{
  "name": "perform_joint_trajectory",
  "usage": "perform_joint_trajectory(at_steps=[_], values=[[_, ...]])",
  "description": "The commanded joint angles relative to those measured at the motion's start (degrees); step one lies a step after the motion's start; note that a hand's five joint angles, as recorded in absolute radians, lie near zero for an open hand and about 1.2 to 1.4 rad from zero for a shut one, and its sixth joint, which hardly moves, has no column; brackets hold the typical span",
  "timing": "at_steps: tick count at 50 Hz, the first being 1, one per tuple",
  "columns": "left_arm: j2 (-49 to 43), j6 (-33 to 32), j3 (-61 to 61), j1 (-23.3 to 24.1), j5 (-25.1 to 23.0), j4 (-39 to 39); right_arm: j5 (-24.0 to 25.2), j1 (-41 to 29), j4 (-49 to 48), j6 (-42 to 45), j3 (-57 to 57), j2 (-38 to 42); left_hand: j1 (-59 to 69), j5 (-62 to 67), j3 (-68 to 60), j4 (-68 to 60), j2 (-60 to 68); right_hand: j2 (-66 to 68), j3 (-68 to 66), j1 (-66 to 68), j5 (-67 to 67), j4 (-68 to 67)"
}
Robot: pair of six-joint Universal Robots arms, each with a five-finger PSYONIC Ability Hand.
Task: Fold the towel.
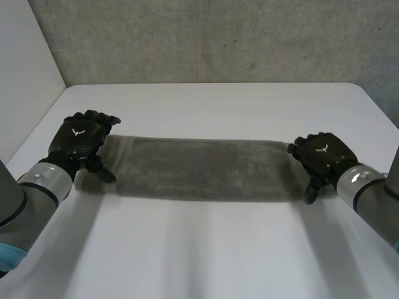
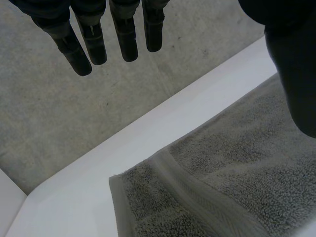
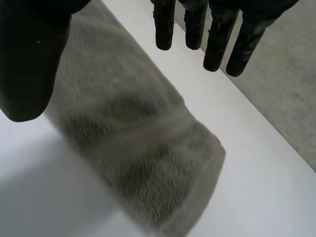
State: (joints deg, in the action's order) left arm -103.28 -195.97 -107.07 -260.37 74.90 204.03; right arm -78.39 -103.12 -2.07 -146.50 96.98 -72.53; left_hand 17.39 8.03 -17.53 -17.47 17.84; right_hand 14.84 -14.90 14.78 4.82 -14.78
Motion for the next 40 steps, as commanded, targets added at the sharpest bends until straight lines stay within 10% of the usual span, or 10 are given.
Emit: perform_joint_trajectory(at_steps=[1,23,40], values=[[-0.61,-0.2,0.28,-0.05,0.51,0.32,-1.15,3.27,-10.13,2.09,3.48,4.94,1.24,0.59,-1.09,-1.16,0.78,2.3,-2.24,2.36,2.32,-2.36],[-1.49,-0.11,-0.77,-0.49,0.6,2.34,-2.03,8.36,-10.85,7.02,0.85,11.27,1.24,0.59,-1.09,-1.16,0.78,65.11,-65.05,65.17,65.13,-65.17],[-1.22,-0.02,-0.77,-0.93,0.77,2.52,-16.44,16.63,-11.11,15.99,-14.45,5.56,1.07,0.42,-0.92,-0.99,0.61,65.16,-65.1,65.22,65.18,-65.22]])
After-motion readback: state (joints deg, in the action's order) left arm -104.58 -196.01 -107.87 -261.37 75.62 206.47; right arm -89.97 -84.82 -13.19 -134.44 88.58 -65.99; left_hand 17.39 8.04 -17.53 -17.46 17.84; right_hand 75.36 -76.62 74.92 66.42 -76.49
